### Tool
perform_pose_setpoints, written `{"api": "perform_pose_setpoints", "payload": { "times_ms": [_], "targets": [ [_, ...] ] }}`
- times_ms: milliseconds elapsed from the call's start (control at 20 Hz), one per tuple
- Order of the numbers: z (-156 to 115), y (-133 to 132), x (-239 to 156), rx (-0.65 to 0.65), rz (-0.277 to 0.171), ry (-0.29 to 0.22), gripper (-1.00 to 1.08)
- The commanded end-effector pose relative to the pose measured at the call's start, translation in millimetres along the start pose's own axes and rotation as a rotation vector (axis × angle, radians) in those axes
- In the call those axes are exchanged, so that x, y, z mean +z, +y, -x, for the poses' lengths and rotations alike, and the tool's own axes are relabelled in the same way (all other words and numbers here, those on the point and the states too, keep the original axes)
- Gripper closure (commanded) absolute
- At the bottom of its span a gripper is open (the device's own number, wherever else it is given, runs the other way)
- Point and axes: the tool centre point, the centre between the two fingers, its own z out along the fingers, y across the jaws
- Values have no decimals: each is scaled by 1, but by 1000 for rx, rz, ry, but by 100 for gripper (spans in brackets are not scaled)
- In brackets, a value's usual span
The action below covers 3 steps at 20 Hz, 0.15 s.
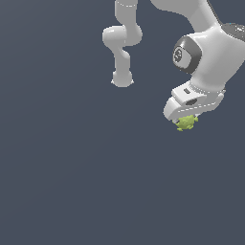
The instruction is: Pick up the object and move it to a goal position.
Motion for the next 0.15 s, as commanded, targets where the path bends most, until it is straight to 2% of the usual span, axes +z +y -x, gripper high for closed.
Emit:
{"api": "perform_pose_setpoints", "payload": {
  "times_ms": [0, 100],
  "targets": [
    [0, -4, -5, 2, 0, -1, 108],
    [-1, -5, -6, 2, 0, -1, 108]
  ]
}}
